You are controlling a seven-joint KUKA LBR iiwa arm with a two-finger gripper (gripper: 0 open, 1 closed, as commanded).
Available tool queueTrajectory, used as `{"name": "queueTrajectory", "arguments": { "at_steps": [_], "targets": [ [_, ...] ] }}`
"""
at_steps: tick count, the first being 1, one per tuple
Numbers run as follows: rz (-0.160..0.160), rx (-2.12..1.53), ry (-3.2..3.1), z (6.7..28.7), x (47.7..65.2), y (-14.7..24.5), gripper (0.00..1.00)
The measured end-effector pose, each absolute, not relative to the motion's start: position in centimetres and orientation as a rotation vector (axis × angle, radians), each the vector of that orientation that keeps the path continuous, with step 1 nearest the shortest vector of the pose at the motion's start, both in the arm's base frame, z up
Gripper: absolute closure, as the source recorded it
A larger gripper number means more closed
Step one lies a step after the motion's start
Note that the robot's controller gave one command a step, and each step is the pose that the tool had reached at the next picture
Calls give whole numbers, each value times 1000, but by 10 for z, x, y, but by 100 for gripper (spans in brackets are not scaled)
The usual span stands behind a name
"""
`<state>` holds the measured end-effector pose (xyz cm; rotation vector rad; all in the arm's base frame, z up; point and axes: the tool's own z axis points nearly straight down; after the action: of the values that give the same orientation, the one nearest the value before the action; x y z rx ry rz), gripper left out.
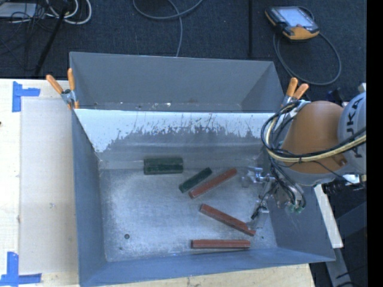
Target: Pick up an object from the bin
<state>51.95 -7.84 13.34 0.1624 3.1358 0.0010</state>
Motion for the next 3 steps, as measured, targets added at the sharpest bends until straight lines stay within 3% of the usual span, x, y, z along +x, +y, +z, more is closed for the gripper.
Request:
{"name": "queueTrajectory", "arguments": {
  "at_steps": [1,2,3],
  "targets": [
    [1,173,3142,86,515,-74,0],
    [1,453,3110,112,506,-60,0],
    [0,179,3137,83,505,-42,0]
  ]
}}
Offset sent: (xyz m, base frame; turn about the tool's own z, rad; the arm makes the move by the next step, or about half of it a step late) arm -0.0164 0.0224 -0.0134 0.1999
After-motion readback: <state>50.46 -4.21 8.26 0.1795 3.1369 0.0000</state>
